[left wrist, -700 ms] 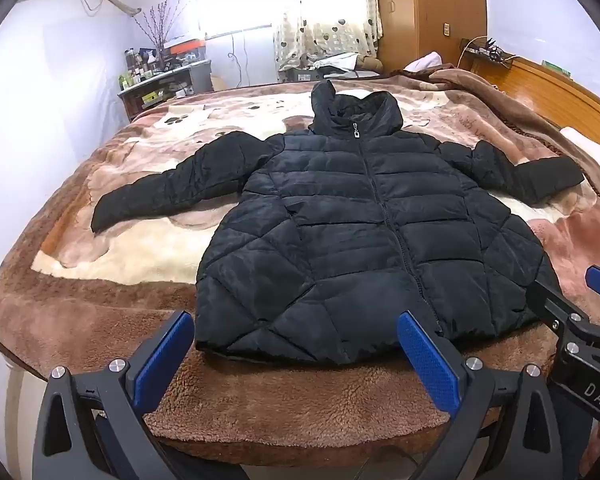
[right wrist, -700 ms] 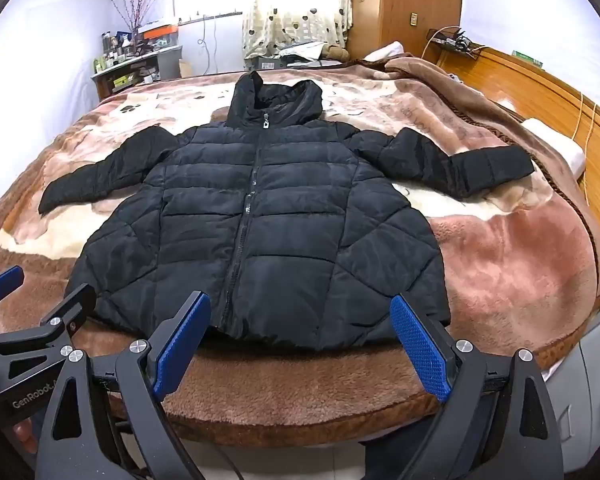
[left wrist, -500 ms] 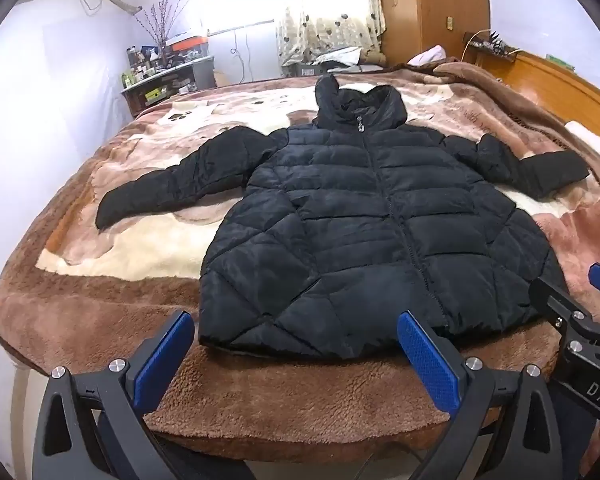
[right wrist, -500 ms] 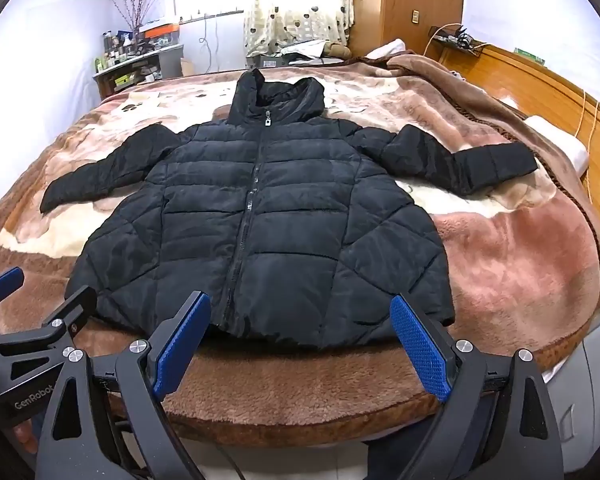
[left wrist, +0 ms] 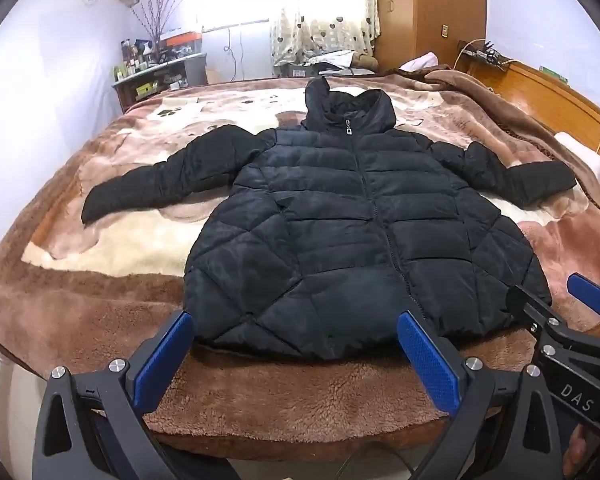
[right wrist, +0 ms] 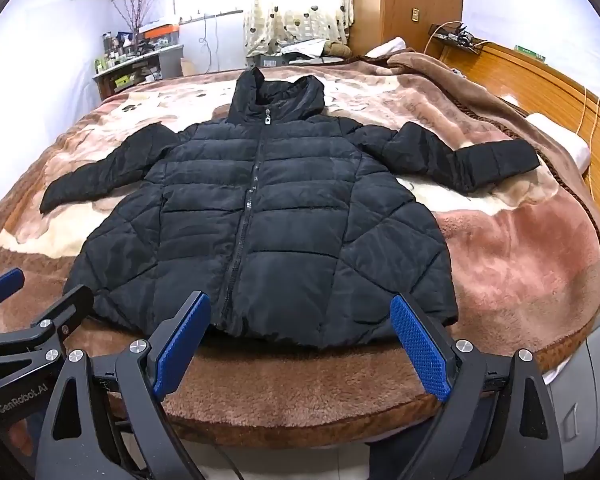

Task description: Fold large clothes

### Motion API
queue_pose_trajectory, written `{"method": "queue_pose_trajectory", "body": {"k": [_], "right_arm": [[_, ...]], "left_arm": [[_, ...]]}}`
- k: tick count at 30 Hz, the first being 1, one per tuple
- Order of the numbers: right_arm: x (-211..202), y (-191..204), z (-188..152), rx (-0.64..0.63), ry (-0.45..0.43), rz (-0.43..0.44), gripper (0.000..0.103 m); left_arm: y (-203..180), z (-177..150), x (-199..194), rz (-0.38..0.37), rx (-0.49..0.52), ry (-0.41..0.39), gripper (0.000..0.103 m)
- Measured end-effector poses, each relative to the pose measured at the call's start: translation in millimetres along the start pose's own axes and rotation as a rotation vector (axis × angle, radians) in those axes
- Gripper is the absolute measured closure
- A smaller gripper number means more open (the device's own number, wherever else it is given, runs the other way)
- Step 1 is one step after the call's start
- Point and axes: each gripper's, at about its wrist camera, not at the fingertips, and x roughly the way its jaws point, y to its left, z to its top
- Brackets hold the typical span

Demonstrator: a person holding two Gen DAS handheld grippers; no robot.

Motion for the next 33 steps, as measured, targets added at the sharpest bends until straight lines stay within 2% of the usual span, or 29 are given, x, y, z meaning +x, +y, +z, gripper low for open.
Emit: {"method": "queue_pose_trajectory", "body": {"k": [33], "right_arm": [[-1.0, -1.0, 0.9, 0.006, -0.003, 0.01, 0.012]], "left_arm": [[0.4, -0.1, -0.7, 0.017, -0.001, 0.014, 0.0]]}}
